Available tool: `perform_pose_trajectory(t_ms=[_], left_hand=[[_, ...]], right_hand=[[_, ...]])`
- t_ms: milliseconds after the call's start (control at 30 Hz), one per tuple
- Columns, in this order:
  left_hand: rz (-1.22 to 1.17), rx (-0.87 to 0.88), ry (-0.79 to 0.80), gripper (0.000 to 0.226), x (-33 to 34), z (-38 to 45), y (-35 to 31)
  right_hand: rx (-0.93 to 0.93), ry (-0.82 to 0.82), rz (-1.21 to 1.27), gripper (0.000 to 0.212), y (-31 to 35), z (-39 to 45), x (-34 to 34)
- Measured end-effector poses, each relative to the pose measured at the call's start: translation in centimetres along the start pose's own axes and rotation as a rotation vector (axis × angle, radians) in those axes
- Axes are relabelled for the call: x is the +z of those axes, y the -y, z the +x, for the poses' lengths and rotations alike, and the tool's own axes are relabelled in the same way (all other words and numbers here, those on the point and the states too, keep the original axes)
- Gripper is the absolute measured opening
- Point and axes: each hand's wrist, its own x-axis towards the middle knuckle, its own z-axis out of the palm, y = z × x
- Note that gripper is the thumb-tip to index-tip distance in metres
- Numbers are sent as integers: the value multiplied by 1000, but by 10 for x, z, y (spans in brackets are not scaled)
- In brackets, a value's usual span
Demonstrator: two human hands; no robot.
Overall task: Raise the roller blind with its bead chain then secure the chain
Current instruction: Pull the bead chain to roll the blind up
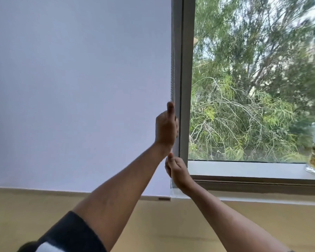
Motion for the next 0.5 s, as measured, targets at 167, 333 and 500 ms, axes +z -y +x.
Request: perform_pose_trajectory(t_ms=[167,333,500], left_hand=[[-32,-58,50,60,-15,-9,28],[-71,-90,56,58,-23,-8,41],[5,-110,84,58,-27,-28,64]], right_hand=[[123,130,-46,59,-13,0,-18],[38,16,-70,49,29,20,-37],[-51,47,149,49,131,55,-39]])
